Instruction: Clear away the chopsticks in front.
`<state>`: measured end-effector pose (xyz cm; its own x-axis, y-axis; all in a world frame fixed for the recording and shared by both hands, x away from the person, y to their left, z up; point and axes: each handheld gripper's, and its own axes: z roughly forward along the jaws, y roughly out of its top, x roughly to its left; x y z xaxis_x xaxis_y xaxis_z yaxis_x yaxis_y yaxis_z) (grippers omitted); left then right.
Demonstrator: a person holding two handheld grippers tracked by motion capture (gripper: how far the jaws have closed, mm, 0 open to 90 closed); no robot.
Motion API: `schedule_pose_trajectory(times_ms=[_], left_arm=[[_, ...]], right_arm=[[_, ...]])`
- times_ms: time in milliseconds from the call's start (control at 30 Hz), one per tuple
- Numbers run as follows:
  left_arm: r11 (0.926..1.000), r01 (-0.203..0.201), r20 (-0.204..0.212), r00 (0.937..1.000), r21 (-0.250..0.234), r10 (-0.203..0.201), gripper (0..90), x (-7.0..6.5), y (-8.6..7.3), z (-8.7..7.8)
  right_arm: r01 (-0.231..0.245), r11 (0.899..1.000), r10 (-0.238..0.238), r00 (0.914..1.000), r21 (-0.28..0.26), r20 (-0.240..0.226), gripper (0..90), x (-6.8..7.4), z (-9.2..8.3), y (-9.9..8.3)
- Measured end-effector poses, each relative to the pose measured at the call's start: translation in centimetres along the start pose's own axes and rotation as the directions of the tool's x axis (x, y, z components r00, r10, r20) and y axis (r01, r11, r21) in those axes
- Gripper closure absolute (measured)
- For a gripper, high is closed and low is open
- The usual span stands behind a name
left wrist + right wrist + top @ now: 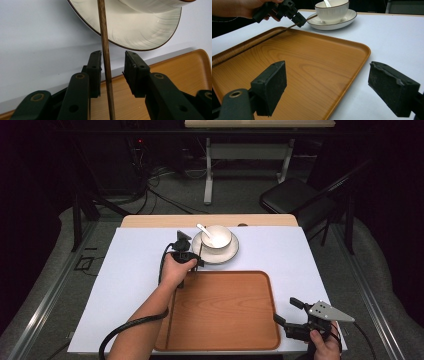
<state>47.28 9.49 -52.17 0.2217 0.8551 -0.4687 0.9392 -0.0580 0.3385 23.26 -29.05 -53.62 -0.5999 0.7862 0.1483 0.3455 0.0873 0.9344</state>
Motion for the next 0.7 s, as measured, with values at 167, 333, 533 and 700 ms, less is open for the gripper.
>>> schedule_pose_trajectory(times_ms=[167,333,533,700], left_arm=[[0.9983,0.05,0.012,0.9986,0.031,-0.051,72.6,-0.14,0.16,0.22],[0.9961,0.07,0.035,0.9968,0.054,-0.072,77.1,0.03,0.23,0.31],[0.9928,0.1,0.054,0.9932,0.066,-0.103,80.4,0.34,0.29,0.42],[0.9877,0.138,0.075,0.9868,0.074,-0.143,83.8,0.7,0.32,0.39]], right_arm=[[-0.001,1.0,0.001,1.0,-0.002,0.001,14.6,0.02,-0.05,-0.01],[-0.001,1.0,0.001,1.0,0.0,0.0,14.6,0.01,-0.01,-0.01],[0.001,1.0,-0.001,1.0,0.0,-0.001,14.6,0.03,-0.01,0.0],[-0.001,1.0,0.001,1.0,0.0,0.0,14.6,0.01,-0.03,-0.01]])
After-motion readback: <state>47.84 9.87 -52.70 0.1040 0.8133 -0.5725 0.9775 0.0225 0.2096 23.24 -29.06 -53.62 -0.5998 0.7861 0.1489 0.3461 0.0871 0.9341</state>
